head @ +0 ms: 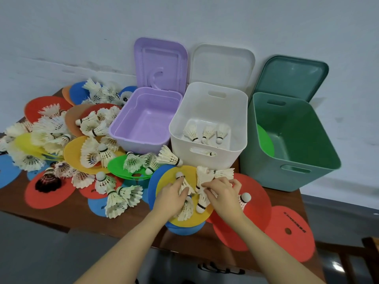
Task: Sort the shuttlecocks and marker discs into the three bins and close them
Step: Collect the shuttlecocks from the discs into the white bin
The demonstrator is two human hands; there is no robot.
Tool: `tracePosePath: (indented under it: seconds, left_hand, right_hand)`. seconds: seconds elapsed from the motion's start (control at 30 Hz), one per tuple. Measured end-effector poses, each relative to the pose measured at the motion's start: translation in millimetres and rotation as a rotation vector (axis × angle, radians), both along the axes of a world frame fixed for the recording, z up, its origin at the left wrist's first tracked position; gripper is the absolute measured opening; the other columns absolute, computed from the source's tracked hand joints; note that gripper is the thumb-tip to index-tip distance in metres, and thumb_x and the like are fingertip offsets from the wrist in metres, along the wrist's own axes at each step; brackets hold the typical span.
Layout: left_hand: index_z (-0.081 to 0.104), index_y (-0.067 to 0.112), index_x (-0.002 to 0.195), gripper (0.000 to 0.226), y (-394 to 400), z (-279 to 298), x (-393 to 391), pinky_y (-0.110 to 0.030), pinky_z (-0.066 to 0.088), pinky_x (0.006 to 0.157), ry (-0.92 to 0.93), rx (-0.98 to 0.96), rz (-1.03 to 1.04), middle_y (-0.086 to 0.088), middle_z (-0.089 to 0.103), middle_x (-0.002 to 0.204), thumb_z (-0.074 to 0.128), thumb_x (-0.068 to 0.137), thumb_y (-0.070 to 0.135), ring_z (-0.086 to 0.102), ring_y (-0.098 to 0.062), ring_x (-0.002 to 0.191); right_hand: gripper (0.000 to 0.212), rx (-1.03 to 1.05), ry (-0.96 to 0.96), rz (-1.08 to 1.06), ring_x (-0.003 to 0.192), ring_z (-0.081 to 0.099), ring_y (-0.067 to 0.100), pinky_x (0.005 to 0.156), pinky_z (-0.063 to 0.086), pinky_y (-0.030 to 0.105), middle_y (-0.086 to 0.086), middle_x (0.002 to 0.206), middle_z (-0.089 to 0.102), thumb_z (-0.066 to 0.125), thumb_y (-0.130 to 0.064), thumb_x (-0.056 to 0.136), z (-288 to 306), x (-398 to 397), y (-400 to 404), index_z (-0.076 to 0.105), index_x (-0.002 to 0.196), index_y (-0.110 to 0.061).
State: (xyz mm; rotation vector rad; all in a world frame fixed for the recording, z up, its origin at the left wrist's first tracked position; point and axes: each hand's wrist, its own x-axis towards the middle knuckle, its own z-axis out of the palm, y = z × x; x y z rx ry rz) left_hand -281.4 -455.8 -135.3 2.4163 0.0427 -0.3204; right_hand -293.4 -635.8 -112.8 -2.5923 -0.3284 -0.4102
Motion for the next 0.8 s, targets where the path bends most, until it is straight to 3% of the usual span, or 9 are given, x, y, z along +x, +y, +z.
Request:
tracePosePath:
  seconds: [0.17,0.37,0.53,0.8]
  left_hand:
    - [0.033,0.033,0.141,0.054,-8.7,10.6,7.0,-0.039,0.041,0.097,-0.065,0.006,-0.018,-0.004,0.046,0.136,0.04,0.092,0.054,0.044,-0.024,0.121]
    - [0.03,0.037,0.141,0.085,0.7,16.7,-35.2,-0.036,0.034,0.097,-0.201,0.333,-0.185,0.0,0.04,0.138,0.021,0.068,0.079,0.039,-0.022,0.124]
    - [0.015,0.033,0.146,0.081,-5.5,2.1,-45.0,-0.036,0.037,0.095,-0.177,0.331,-0.22,-0.003,0.036,0.14,0.053,0.08,0.062,0.041,-0.024,0.122]
    - [0.025,0.023,0.145,0.07,-1.9,18.3,-40.6,-0.031,0.04,0.072,-0.356,0.188,-0.217,-0.007,0.045,0.116,0.054,0.084,0.041,0.05,-0.026,0.103]
  right_hand:
    - [0.015,0.051,-0.024,-0.025,0.085,0.046,-0.001,0.079,0.016,0.027,-0.017,0.078,0.065,0.06,-0.024,0.079,-4.6,3.5,-5.6,0.07,0.088,-0.03]
    - [0.015,0.104,-0.006,-0.033,0.085,0.047,0.0,0.079,0.019,0.028,-0.016,0.078,0.064,0.06,-0.023,0.08,-14.2,-4.2,-8.9,0.071,0.09,-0.029]
    - [0.014,0.087,0.0,-0.002,0.085,0.052,0.006,0.075,0.017,0.026,-0.016,0.078,0.064,0.06,-0.025,0.081,-7.3,-7.7,-1.7,0.071,0.09,-0.028]
    - [0.015,0.158,-0.066,0.041,0.081,0.048,0.007,0.073,0.025,0.026,-0.011,0.075,0.066,0.062,-0.018,0.079,14.8,-4.9,-9.1,0.072,0.09,-0.022]
